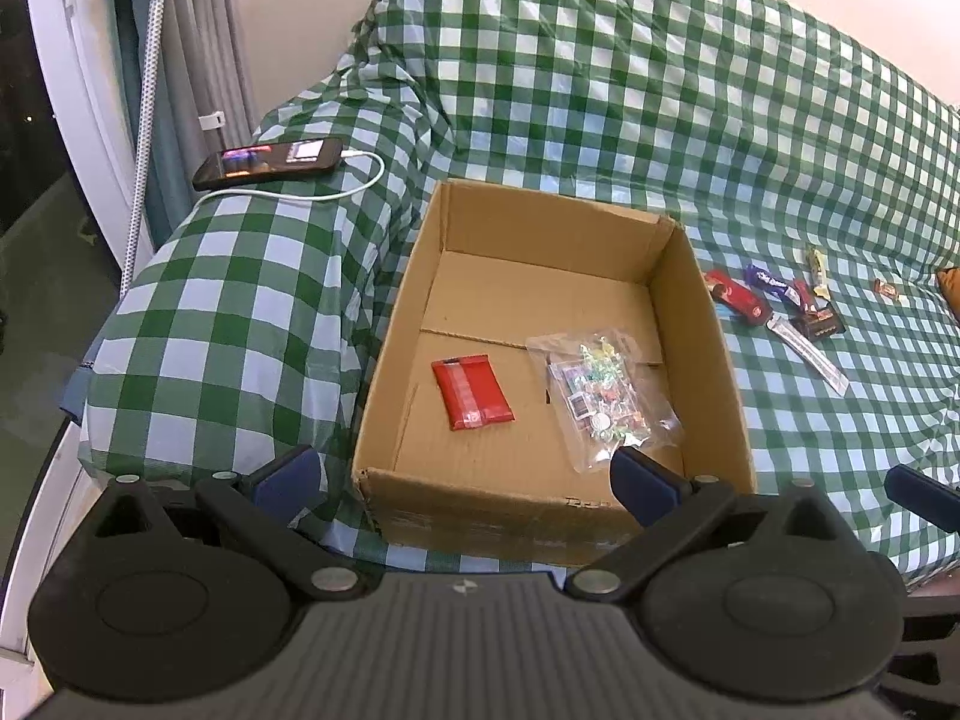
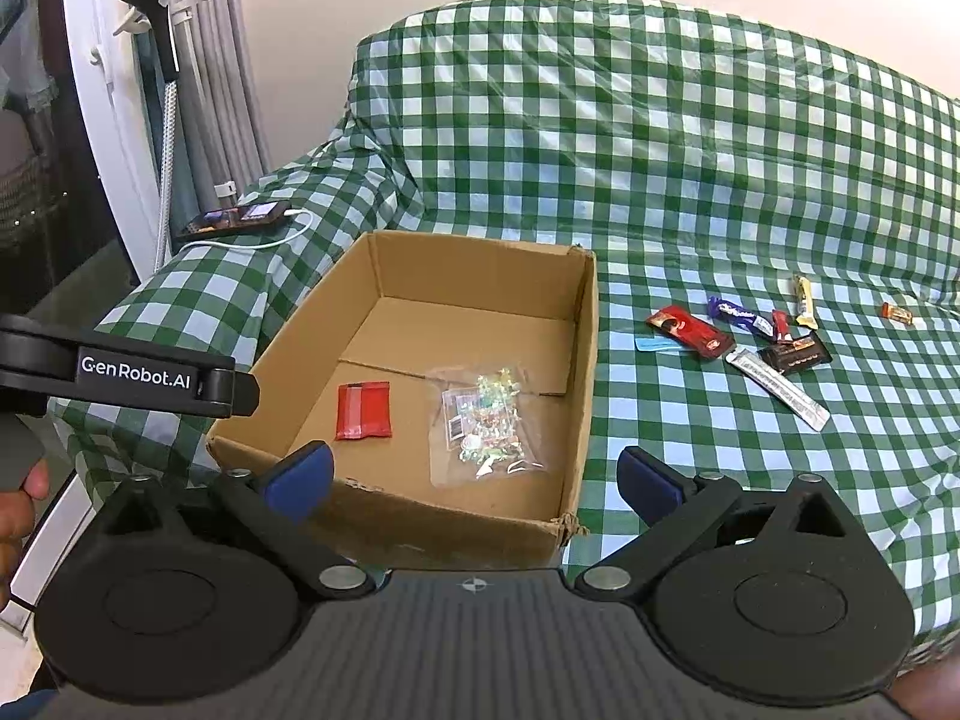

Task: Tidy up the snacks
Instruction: 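Open both grippers to drop the candy bag and red packet in the box, then grasp the dark chocolate bar with the right gripper while the left grasps the red coffee pouch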

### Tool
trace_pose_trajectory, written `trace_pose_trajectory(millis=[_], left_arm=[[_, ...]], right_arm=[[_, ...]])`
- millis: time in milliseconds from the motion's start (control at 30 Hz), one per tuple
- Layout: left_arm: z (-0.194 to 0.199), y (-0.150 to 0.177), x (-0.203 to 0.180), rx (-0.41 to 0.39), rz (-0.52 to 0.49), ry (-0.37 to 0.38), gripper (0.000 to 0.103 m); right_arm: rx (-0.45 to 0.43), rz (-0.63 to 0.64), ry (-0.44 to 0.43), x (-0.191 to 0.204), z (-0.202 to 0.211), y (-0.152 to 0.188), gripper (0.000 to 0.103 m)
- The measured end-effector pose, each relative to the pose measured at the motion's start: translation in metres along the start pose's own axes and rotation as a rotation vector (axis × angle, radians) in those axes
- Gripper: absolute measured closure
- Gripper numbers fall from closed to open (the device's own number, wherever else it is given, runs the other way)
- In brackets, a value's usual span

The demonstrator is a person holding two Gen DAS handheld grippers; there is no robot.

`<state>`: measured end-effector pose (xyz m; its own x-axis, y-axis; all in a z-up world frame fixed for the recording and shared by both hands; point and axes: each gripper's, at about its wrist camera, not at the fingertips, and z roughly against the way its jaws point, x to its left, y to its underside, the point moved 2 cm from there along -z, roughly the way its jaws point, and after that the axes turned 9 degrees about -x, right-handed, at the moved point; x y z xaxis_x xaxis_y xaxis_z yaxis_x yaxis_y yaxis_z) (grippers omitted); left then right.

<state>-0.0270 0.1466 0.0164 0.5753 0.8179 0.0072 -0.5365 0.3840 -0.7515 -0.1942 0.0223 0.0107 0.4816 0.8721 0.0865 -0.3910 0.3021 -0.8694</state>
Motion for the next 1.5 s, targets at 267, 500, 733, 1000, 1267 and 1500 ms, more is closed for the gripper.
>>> trace_pose_trajectory(millis=[267, 500, 733, 1000, 1267, 1500], left_arm=[[0.002, -0.001, -0.003, -0.005, -0.014, -0.006, 0.0], [0.001, -0.006, -0.012, -0.001, -0.035, -0.014, 0.0], [-0.002, -0.019, -0.041, -0.011, -0.091, -0.004, 0.0], [-0.019, -0.04, -0.093, 0.013, -0.138, 0.055, 0.0], [-0.061, -0.07, -0.162, 0.043, -0.191, 0.097, 0.0], [-0.125, -0.092, -0.235, 0.094, -0.276, 0.104, 0.0]], right_arm=[[-0.006, -0.017, 0.0, 0.0, 0.003, 0.0, 0.002], [-0.008, -0.043, 0.0, -0.005, 0.001, 0.0, 0.002], [-0.034, -0.089, 0.024, -0.03, 0.002, -0.003, 0.002], [-0.059, -0.157, 0.101, -0.081, 0.004, -0.002, 0.001], [-0.065, -0.247, 0.236, -0.161, -0.005, 0.004, 0.001], [-0.06, -0.328, 0.338, -0.243, -0.037, 0.009, 0.0]])
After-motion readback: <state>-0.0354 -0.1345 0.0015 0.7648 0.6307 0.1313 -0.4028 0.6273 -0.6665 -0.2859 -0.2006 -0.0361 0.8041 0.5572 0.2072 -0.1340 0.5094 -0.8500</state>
